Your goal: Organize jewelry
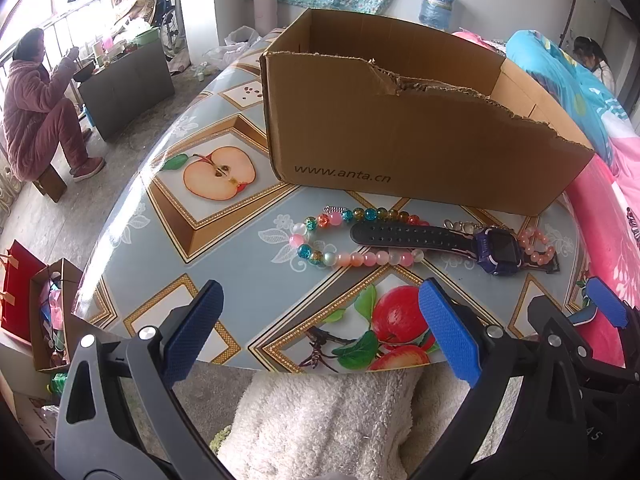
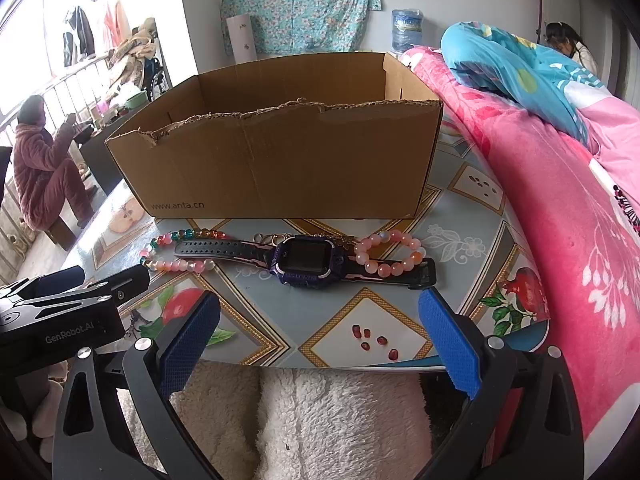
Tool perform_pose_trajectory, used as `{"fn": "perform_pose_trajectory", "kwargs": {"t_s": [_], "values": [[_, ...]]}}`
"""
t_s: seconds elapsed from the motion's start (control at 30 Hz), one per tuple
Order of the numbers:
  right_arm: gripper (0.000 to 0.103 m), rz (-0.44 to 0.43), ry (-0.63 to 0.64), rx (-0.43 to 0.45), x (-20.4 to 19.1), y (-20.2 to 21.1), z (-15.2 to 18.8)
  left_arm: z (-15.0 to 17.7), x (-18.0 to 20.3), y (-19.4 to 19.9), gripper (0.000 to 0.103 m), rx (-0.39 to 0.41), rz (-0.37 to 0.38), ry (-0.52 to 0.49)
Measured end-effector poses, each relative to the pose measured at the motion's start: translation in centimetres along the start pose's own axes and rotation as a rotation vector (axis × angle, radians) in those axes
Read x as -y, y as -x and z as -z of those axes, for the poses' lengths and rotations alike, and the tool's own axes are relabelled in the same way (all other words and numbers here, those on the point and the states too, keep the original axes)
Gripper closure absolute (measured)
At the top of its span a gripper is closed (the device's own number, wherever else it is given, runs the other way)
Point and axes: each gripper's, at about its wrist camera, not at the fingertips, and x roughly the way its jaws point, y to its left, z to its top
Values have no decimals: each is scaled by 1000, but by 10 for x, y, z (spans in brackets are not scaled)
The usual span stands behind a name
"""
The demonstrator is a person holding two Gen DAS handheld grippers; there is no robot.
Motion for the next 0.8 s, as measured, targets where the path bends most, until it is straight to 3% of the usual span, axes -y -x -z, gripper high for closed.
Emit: {"fn": "perform_pose_trajectory", "kwargs": {"t_s": [0.8], "values": [[6,-4,3,-3,1,2,-1,0,-2,3,9,4,-2,2]]}}
